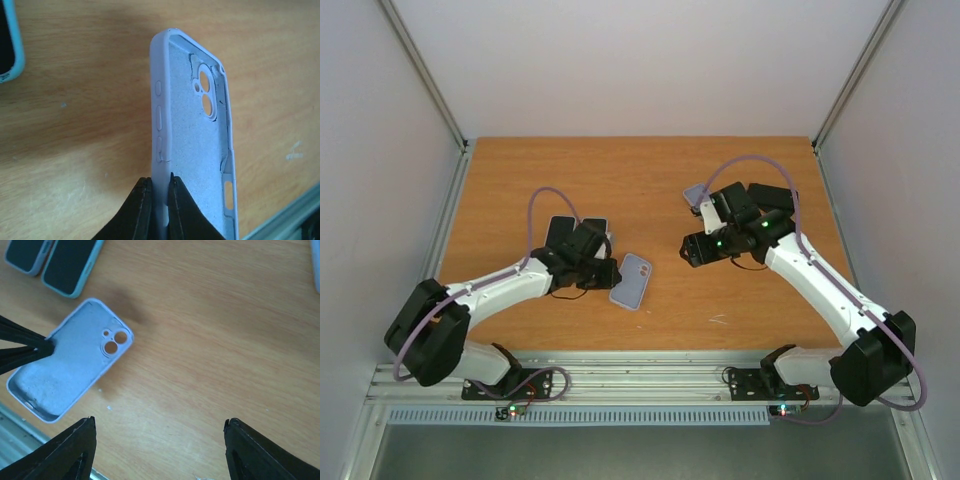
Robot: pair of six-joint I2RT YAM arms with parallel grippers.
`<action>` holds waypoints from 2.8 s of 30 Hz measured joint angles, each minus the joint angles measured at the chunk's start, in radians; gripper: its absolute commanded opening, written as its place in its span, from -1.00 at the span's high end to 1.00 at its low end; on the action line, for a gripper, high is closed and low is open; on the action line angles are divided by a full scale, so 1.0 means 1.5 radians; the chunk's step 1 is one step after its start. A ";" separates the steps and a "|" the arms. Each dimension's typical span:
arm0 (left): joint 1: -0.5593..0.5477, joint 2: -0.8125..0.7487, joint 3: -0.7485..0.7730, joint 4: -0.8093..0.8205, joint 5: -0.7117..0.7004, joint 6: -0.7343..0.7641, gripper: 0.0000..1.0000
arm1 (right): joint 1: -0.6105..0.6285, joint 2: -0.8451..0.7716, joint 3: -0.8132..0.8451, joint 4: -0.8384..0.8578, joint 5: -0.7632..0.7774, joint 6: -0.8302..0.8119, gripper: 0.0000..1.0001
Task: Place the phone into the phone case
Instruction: Pass from the right arm to the left, then place the phone case at the center of the board, then move the phone to the corner of the board.
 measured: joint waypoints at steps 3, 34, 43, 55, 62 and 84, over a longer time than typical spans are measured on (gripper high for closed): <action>-0.007 0.013 -0.018 0.054 -0.034 -0.064 0.91 | 0.000 -0.020 -0.027 0.012 0.028 0.019 -0.45; -0.084 0.143 -0.039 0.235 -0.173 -0.267 -0.03 | 0.000 -0.039 -0.097 0.074 0.080 0.095 -0.51; -0.080 0.009 -0.011 0.081 -0.226 -0.196 -0.83 | -0.007 -0.038 -0.095 0.077 0.133 0.097 -0.67; 0.019 -0.145 0.200 -0.202 -0.268 0.018 -0.99 | -0.159 0.059 0.007 0.107 0.166 0.097 -0.82; 0.037 -0.173 0.296 -0.271 -0.323 0.173 -0.99 | -0.258 0.183 0.090 0.153 0.163 0.095 -0.89; 0.056 -0.200 0.223 -0.274 -0.357 0.342 -0.99 | -0.402 0.733 0.635 0.150 0.161 0.067 -0.93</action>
